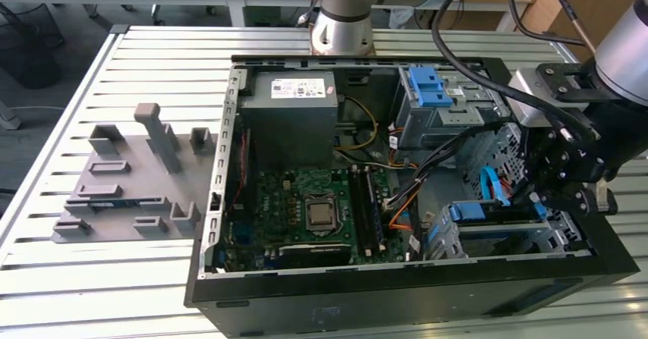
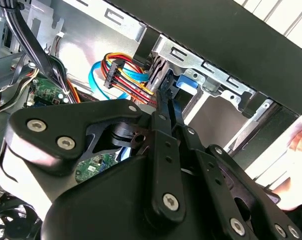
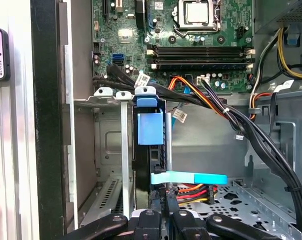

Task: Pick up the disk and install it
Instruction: 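Insert the second disk wire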

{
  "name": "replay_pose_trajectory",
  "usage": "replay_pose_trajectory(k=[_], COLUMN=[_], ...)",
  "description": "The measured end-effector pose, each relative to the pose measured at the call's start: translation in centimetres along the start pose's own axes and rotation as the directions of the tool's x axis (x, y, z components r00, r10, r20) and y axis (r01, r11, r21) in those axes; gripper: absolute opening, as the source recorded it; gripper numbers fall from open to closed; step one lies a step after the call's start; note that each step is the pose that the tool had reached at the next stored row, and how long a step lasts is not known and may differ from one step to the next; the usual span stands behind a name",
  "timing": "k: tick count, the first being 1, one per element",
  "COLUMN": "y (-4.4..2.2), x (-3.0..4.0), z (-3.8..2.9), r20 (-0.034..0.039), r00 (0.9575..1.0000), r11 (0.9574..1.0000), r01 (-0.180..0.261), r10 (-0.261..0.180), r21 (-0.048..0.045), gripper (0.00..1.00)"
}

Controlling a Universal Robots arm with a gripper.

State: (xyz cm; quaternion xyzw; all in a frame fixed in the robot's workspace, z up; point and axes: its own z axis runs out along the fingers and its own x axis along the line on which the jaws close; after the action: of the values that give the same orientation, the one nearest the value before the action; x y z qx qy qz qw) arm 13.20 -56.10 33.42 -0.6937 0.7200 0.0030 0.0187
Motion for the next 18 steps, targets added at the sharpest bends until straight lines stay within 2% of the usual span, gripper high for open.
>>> replay_pose_trajectory(k=[18], y=[-0.08], x=[0.17], z=[0.59], r20=[0.0037], r00=[1.0], r11=[1.0], r01=[-0.002], r10=[0.002], r21=[-0.0025], gripper=[0.16])
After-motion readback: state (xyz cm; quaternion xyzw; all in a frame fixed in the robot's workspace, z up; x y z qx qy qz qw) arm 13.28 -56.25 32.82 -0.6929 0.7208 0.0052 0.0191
